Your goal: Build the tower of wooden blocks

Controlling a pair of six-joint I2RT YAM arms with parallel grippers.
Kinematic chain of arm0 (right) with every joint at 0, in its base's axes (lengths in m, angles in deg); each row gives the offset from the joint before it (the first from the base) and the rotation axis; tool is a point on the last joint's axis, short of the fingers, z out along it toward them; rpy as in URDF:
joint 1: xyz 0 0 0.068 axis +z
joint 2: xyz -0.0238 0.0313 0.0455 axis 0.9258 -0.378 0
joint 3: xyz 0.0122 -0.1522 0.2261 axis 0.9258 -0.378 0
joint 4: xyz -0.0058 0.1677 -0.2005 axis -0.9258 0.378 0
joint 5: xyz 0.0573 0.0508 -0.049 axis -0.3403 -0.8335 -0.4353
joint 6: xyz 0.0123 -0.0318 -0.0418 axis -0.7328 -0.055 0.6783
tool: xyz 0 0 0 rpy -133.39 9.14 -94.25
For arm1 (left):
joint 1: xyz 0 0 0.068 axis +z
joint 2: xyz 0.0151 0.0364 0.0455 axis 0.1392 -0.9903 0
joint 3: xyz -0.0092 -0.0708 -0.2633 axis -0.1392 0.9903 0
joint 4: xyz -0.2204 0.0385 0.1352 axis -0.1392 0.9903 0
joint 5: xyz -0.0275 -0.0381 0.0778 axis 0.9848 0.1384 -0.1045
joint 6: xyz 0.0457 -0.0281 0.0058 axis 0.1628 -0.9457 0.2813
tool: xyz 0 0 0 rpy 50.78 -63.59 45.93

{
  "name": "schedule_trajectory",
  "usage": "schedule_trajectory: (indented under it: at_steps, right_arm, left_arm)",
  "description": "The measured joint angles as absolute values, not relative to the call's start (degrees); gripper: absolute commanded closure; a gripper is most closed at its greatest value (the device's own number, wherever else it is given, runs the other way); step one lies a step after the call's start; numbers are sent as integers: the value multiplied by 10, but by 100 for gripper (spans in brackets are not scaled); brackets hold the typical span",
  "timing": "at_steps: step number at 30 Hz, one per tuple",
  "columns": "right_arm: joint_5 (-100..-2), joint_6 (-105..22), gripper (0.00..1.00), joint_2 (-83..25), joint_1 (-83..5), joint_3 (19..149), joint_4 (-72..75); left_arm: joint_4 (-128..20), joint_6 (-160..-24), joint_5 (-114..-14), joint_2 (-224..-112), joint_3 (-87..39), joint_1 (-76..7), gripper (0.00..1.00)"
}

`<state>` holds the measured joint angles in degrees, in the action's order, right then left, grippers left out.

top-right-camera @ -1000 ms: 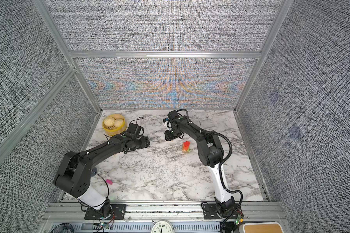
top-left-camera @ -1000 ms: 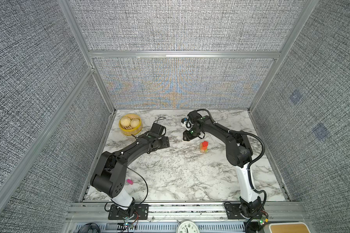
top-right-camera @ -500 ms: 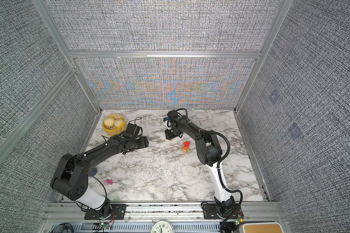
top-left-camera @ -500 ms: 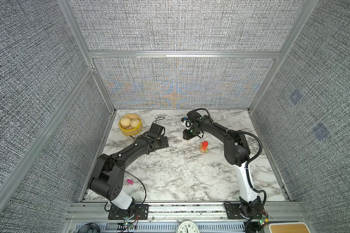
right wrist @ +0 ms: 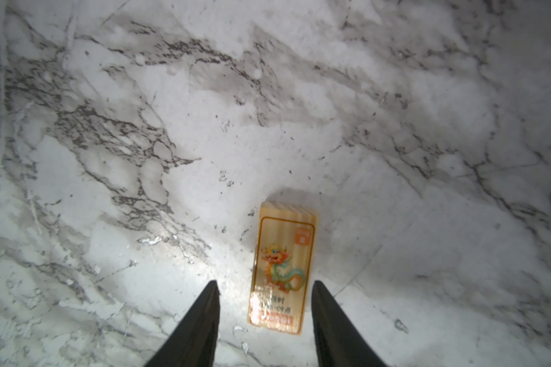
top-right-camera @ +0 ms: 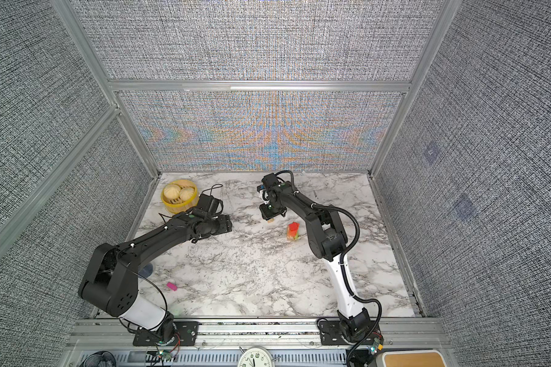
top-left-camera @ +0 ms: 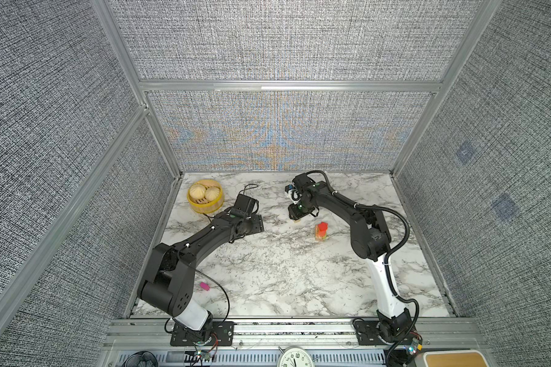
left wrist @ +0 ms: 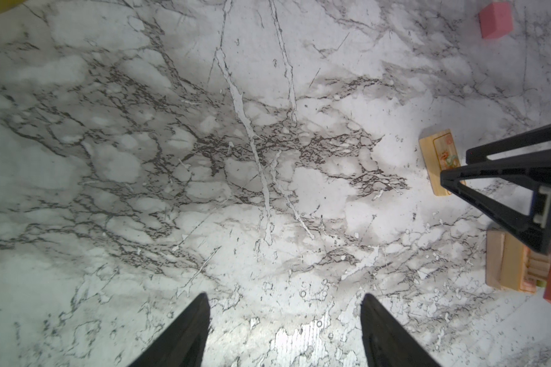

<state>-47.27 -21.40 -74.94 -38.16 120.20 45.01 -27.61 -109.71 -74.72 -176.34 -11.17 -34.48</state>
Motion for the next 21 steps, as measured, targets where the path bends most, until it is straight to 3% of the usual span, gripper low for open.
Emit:
schedule_trajectory:
  at_steps: [8, 13, 17, 21]
  right_arm:
    - [-450, -243, 54, -766, -374, 1205, 441]
    - [-428, -255, 62, -771, -368, 1207, 440]
    - [-413, -256, 75, -771, -363, 1207, 440]
    - [-408, -259, 80, -761, -360, 1207, 443]
  left_arm:
    - [-276, -1097, -749, -1759, -99, -343, 24]
    - [-276, -1097, -749, -1756, -92, -340, 24]
    - [-276, -1097, -749, -1752, -91, -338, 24]
    - [-276, -1097, -749, -1749, -91, -337, 23]
